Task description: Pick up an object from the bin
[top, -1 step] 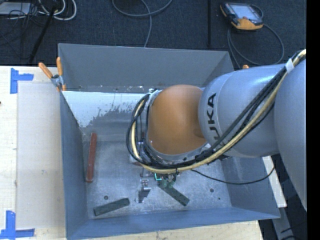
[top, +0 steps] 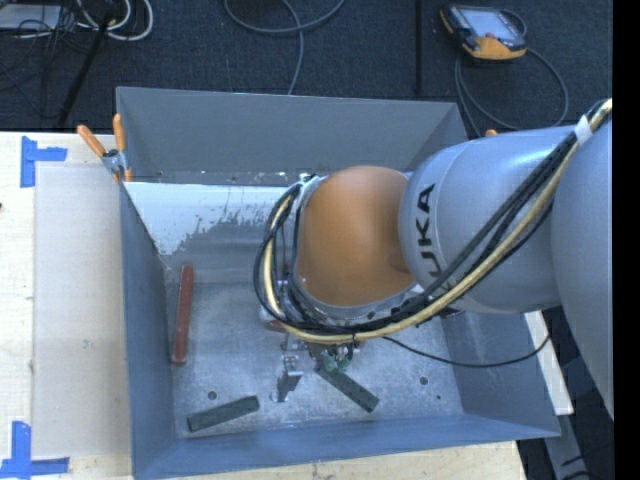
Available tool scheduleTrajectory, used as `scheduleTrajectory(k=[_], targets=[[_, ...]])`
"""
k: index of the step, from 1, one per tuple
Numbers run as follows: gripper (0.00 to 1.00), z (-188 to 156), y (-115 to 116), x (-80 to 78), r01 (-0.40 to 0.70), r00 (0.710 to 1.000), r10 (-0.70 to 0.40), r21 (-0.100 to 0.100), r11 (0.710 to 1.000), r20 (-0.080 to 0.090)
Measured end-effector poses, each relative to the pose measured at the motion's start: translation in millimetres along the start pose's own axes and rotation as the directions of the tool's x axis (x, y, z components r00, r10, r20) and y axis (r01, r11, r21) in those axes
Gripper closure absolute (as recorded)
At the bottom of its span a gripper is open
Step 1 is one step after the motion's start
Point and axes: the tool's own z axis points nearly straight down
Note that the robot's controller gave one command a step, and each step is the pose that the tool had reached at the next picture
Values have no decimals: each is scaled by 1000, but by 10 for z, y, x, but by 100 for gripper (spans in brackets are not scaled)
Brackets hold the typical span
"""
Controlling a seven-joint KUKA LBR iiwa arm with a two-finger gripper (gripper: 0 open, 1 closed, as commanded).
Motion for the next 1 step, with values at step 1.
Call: scheduleTrajectory(k=[1], targets=[[0, 699, 363, 226, 176, 984, -176, 1, 984, 1]])
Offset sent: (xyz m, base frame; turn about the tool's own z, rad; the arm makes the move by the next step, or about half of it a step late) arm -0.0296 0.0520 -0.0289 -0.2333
